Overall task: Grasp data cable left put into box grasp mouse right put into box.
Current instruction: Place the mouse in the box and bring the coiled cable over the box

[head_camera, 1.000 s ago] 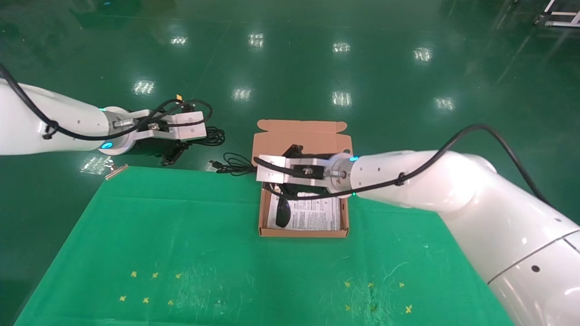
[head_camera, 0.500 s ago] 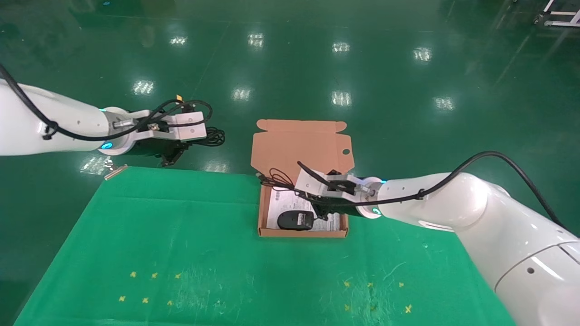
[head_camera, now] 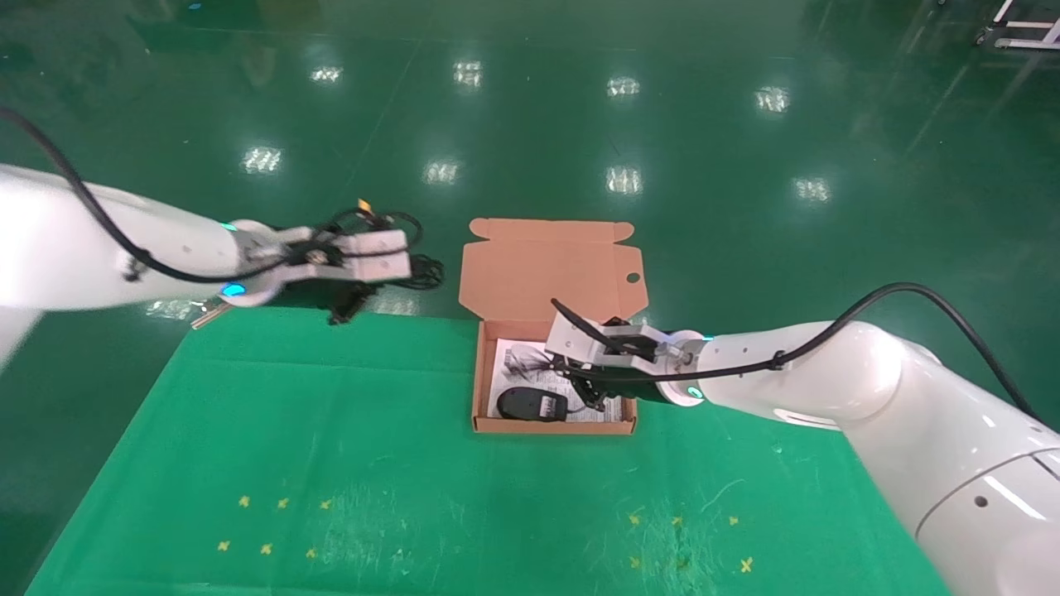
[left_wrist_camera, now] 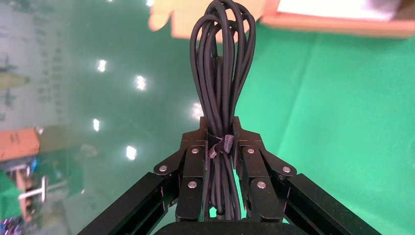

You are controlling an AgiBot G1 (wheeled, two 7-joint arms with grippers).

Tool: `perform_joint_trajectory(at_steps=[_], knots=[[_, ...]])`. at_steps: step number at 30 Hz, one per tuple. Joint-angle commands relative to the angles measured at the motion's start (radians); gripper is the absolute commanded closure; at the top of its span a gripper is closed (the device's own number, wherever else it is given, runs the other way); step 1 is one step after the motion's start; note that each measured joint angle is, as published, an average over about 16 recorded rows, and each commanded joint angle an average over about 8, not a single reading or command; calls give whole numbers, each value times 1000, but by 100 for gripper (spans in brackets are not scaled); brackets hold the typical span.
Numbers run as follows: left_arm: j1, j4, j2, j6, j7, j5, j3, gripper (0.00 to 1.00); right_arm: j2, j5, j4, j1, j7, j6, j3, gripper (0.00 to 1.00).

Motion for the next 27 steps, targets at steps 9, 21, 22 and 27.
perform_joint_trajectory(at_steps=[9, 21, 22, 27], knots=[[75, 100, 118, -123, 113, -54, 19, 100, 101, -3, 94, 9, 22, -9, 11, 0], [155, 154, 187, -311, 251, -212, 139, 100, 294, -60, 310, -1, 158, -34, 18, 0], [156, 154, 188, -322, 253, -229, 157, 100, 308, -66, 331, -5, 173, -37, 18, 0], [149, 151, 192, -376, 240, -308, 247, 100, 366, -100, 427, -19, 252, -47, 19, 0]])
